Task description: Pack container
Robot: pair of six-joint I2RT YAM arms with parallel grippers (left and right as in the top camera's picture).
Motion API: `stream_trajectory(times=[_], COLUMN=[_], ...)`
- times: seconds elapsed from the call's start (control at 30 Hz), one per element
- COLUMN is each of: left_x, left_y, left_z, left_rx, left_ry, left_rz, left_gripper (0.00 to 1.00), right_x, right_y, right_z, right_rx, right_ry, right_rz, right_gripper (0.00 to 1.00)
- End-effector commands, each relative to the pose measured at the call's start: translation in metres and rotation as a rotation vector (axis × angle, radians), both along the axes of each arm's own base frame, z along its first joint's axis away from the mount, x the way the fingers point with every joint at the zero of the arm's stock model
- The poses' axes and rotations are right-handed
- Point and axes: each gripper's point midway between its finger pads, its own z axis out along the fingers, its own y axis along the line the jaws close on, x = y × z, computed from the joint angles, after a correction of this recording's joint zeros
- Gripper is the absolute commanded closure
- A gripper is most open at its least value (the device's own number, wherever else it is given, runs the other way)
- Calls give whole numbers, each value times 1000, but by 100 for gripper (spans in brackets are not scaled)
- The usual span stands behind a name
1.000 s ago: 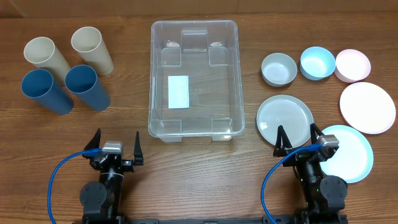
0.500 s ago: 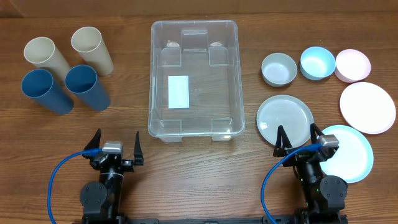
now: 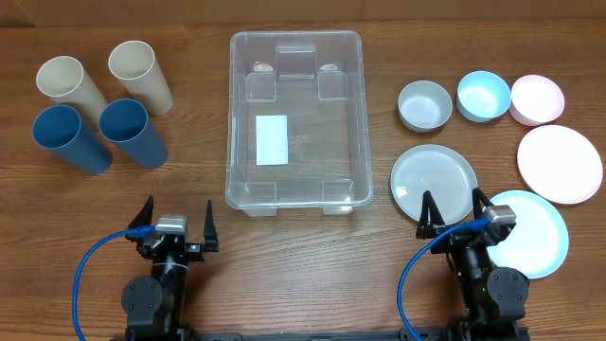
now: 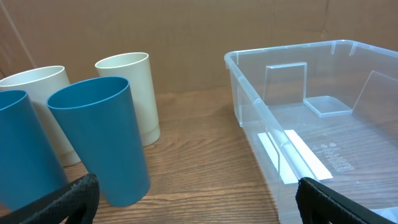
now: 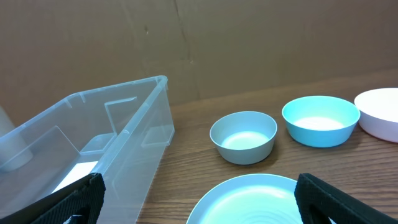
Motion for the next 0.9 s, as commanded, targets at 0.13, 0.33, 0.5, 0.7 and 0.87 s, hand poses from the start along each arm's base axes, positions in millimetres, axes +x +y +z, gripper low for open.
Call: stream_trajectory(times=[0.13, 0.33, 0.5, 0.7, 0.87], left_x=[0, 0, 0, 0, 0], left_y=[-1, -1, -1, -1, -1], left_z=[0, 0, 0, 0, 0], left_rx=[0, 0, 0, 0, 0], left_ry=[-4, -4, -4, -4, -4], left_rz=[-9, -9, -9, -9, -9], left_gripper=[0, 0, 0, 0, 0], right_x=[1, 1, -6, -13, 24], right_y=[-12, -15, -16, -19, -1], right_z=[1, 0, 29, 98, 123], right_rx=[-7, -8, -8, 13, 10], right_ry=[-13, -9, -35, 114, 560], right_rz=[-68, -89, -90, -111, -14], right_gripper=[0, 0, 0, 0, 0])
